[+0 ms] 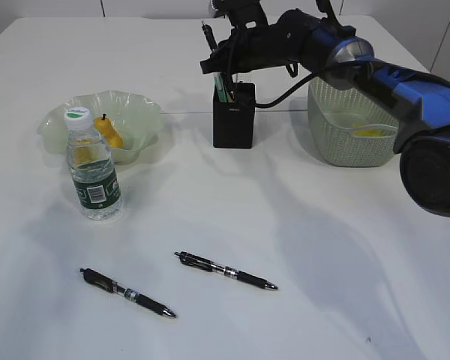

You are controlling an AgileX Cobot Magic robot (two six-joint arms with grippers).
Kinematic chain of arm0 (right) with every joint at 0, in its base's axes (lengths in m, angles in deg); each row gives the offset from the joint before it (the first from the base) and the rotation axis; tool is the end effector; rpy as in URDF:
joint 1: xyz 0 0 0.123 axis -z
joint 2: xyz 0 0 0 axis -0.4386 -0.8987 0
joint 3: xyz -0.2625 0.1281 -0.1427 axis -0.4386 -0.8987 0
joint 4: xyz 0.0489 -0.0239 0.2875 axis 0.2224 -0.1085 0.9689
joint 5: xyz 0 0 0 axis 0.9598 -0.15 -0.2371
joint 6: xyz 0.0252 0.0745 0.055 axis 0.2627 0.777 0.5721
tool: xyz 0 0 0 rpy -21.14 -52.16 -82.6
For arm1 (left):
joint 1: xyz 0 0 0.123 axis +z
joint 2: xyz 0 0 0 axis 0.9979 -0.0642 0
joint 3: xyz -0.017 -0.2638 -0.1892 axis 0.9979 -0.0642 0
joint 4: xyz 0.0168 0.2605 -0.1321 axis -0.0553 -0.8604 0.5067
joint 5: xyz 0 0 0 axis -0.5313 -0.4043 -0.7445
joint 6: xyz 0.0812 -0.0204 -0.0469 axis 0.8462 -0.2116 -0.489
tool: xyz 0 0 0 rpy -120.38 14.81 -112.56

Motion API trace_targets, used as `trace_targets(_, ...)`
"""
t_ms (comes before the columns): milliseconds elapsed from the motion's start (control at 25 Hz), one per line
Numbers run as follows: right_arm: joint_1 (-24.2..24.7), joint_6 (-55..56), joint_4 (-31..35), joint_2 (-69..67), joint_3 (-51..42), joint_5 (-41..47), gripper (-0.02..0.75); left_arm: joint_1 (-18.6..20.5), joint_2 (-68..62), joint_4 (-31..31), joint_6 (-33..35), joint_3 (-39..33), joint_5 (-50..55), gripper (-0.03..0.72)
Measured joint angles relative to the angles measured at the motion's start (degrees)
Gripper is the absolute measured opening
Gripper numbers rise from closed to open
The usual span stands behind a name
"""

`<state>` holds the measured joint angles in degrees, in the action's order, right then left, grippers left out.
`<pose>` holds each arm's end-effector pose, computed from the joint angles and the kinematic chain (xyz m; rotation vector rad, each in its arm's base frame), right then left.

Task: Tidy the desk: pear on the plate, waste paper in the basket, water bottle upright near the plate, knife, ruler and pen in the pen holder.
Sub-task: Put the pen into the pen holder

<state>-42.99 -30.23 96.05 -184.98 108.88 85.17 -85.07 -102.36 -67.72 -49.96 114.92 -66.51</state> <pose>0.6461 0.2148 0.2150 -0.5960 1.9302 0.2445 0.2339 0.0090 0.2948 0.0697 2.1781 0.1178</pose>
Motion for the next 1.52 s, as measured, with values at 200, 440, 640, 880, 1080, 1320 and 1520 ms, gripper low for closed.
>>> trace_targets(200, 0.0, 2.0, 0.0, 0.1, 0.0, -0.4, 0.073, 0.0, 0.0, 0.0, 0.0, 0.0, 0.0, 0.402)
trace_targets(440, 0.0, 11.4, 0.0, 0.9, 0.0, -1.6, 0.073, 0.0, 0.0, 0.0, 0.0, 0.0, -0.5, 0.402)
trace_targets(640, 0.0, 18.1, 0.0, 0.9, -1.2, -2.4, 0.073, 0.0, 0.0, 0.0, 0.0, 0.0, -0.6, 0.402)
trace_targets(880, 0.0, 20.9, 0.0, 0.9, -1.5, -4.1, 0.073, 0.0, -0.1, 0.0, 0.0, 0.0, -1.0, 0.402)
trace_targets(1080, 0.0, 21.1, -3.0, 0.9, -2.5, -8.0, 0.073, 0.0, -1.8, 0.0, 0.0, 0.0, -1.2, 0.402)
trace_targets(1320, 0.0, 21.1, -4.2, 0.9, -4.7, -14.3, 0.073, 0.0, -2.4, 0.0, 0.0, 0.0, -3.6, 0.402)
trace_targets(1520, 0.0, 21.1, -5.3, 0.9, -7.6, -19.1, 0.073, 0.0, -2.4, 0.0, 0.0, 0.0, -6.2, 0.402)
